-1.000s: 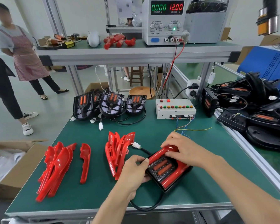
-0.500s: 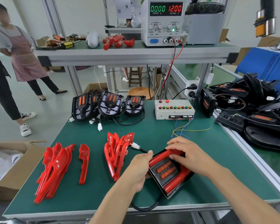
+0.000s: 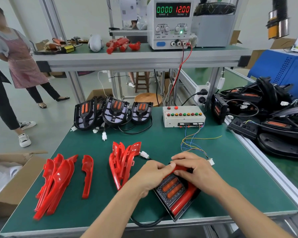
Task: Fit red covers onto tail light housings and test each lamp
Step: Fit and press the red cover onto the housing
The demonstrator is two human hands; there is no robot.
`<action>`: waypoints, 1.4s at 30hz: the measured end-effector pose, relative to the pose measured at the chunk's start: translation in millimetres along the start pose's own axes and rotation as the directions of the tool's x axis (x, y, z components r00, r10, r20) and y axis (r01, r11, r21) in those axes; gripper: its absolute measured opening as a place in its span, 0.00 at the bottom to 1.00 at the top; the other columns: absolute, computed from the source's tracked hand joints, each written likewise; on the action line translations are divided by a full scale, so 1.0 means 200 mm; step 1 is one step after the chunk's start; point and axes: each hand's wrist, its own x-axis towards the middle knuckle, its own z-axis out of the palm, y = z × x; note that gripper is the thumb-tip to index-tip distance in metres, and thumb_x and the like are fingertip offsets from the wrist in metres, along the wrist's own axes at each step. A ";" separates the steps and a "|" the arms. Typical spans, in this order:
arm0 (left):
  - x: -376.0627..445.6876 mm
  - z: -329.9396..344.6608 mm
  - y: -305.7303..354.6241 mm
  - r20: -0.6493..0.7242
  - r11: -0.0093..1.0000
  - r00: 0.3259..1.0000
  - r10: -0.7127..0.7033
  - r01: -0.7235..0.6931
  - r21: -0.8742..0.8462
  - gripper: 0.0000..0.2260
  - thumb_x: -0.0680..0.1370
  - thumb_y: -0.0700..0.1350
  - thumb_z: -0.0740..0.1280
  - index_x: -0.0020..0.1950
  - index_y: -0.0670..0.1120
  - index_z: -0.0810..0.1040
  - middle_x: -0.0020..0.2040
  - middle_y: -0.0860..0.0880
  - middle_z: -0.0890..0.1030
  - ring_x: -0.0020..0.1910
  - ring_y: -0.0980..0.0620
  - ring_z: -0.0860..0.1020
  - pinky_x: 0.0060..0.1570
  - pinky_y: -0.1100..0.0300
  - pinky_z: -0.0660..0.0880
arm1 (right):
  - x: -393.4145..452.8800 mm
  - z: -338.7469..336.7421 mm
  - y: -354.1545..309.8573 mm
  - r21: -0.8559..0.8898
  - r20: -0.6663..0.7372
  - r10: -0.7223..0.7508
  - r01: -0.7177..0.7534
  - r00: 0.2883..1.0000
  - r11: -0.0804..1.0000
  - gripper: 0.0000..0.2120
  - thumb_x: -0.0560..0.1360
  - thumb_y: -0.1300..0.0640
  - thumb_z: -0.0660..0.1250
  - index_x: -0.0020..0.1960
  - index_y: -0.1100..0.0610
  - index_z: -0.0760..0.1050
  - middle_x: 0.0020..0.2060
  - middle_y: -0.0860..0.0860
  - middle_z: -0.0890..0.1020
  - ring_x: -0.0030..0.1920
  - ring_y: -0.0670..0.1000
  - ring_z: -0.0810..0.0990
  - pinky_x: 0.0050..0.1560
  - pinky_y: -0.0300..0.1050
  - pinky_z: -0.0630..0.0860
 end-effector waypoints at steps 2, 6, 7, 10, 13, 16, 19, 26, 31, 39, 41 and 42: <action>0.00 0.01 -0.01 -0.019 0.999 0.999 0.043 -0.043 0.000 0.20 0.80 0.56 0.70 0.48 0.38 0.84 0.42 0.46 0.85 0.39 0.52 0.79 0.46 0.56 0.76 | -0.01 0.00 0.00 0.043 -0.020 0.044 -0.043 0.999 0.998 0.14 0.75 0.53 0.76 0.60 0.45 0.84 0.60 0.34 0.80 0.65 0.43 0.77 0.66 0.41 0.72; -0.01 0.01 -0.03 -0.024 0.993 0.996 0.086 -0.087 -0.081 0.15 0.80 0.53 0.71 0.46 0.40 0.85 0.39 0.47 0.84 0.37 0.53 0.80 0.42 0.59 0.76 | -0.03 -0.03 -0.02 0.081 -0.047 0.086 -0.082 0.995 0.993 0.18 0.75 0.52 0.76 0.64 0.42 0.81 0.64 0.31 0.77 0.68 0.40 0.74 0.69 0.33 0.67; -0.01 0.01 -0.03 -0.018 0.989 0.995 0.101 -0.102 -0.107 0.15 0.80 0.53 0.71 0.48 0.41 0.86 0.42 0.47 0.86 0.38 0.53 0.82 0.44 0.59 0.78 | -0.03 -0.04 -0.02 0.101 -0.073 0.099 -0.092 0.992 0.991 0.19 0.77 0.53 0.74 0.66 0.42 0.80 0.64 0.31 0.77 0.68 0.38 0.74 0.69 0.31 0.66; -0.02 -0.01 -0.05 -0.006 0.972 0.987 0.158 -0.156 -0.176 0.10 0.80 0.51 0.71 0.50 0.46 0.87 0.45 0.46 0.88 0.44 0.50 0.86 0.47 0.60 0.82 | -0.04 -0.08 -0.04 0.334 -0.187 0.309 -0.235 0.933 0.913 0.15 0.79 0.54 0.71 0.64 0.41 0.80 0.59 0.33 0.82 0.62 0.35 0.78 0.64 0.31 0.71; -0.03 -0.03 -0.06 0.000 0.950 0.979 0.205 -0.199 -0.242 0.07 0.80 0.49 0.71 0.54 0.48 0.87 0.48 0.47 0.88 0.48 0.49 0.87 0.47 0.61 0.81 | -0.02 -0.11 -0.06 0.498 -0.139 0.500 -0.376 0.855 0.781 0.06 0.79 0.48 0.70 0.52 0.40 0.85 0.52 0.37 0.86 0.55 0.37 0.83 0.58 0.35 0.75; -0.03 -0.04 -0.05 0.007 0.934 0.968 0.250 -0.239 -0.267 0.06 0.80 0.47 0.72 0.55 0.50 0.87 0.49 0.47 0.88 0.49 0.48 0.87 0.47 0.61 0.81 | 0.01 -0.11 -0.10 0.548 -0.030 0.537 -0.436 0.843 0.714 0.06 0.78 0.43 0.69 0.50 0.42 0.84 0.47 0.44 0.87 0.48 0.44 0.86 0.51 0.40 0.77; -0.03 -0.04 -0.04 0.018 0.923 0.953 0.302 -0.288 -0.256 0.07 0.80 0.44 0.72 0.57 0.49 0.87 0.50 0.47 0.88 0.52 0.46 0.86 0.51 0.58 0.82 | 0.05 -0.12 -0.14 0.533 0.008 0.572 -0.488 0.820 0.691 0.08 0.76 0.40 0.71 0.45 0.43 0.83 0.42 0.47 0.87 0.43 0.47 0.87 0.46 0.41 0.78; -0.05 -0.06 -0.01 0.025 0.909 0.937 0.348 -0.331 -0.253 0.07 0.80 0.42 0.72 0.57 0.48 0.87 0.51 0.46 0.88 0.50 0.50 0.86 0.52 0.59 0.82 | 0.11 -0.19 -0.18 0.575 0.202 0.589 -0.581 0.783 0.576 0.05 0.74 0.50 0.74 0.41 0.50 0.84 0.40 0.53 0.87 0.39 0.52 0.84 0.44 0.47 0.79; -0.05 -0.06 -0.01 0.013 0.912 0.937 0.348 -0.336 -0.235 0.07 0.81 0.43 0.71 0.58 0.47 0.86 0.49 0.47 0.88 0.50 0.49 0.86 0.50 0.61 0.81 | 0.11 -0.18 -0.18 0.590 0.185 0.605 -0.580 0.774 0.561 0.08 0.73 0.50 0.76 0.46 0.54 0.84 0.42 0.56 0.87 0.40 0.53 0.84 0.45 0.48 0.80; -0.02 -0.06 -0.03 0.010 0.912 0.939 0.343 -0.330 -0.243 0.07 0.82 0.45 0.70 0.55 0.49 0.87 0.48 0.46 0.88 0.47 0.49 0.87 0.48 0.61 0.81 | 0.09 -0.14 -0.15 0.598 0.097 0.564 -0.501 0.820 0.626 0.24 0.63 0.35 0.76 0.46 0.54 0.84 0.44 0.59 0.87 0.42 0.55 0.86 0.51 0.54 0.83; -0.01 -0.06 -0.03 0.003 0.915 0.938 0.345 -0.336 -0.223 0.07 0.82 0.46 0.70 0.55 0.49 0.87 0.48 0.47 0.88 0.48 0.49 0.87 0.49 0.60 0.82 | 0.09 -0.13 -0.14 0.597 0.057 0.583 -0.495 0.811 0.631 0.27 0.63 0.34 0.76 0.46 0.57 0.83 0.44 0.61 0.87 0.41 0.56 0.85 0.51 0.58 0.83; -0.01 -0.06 -0.03 -0.004 0.918 0.938 0.347 -0.341 -0.203 0.07 0.82 0.46 0.70 0.56 0.48 0.87 0.48 0.47 0.88 0.48 0.49 0.87 0.49 0.61 0.81 | 0.09 -0.12 -0.14 0.600 0.043 0.593 -0.496 0.804 0.628 0.28 0.63 0.34 0.75 0.47 0.59 0.83 0.44 0.62 0.86 0.41 0.58 0.85 0.52 0.59 0.83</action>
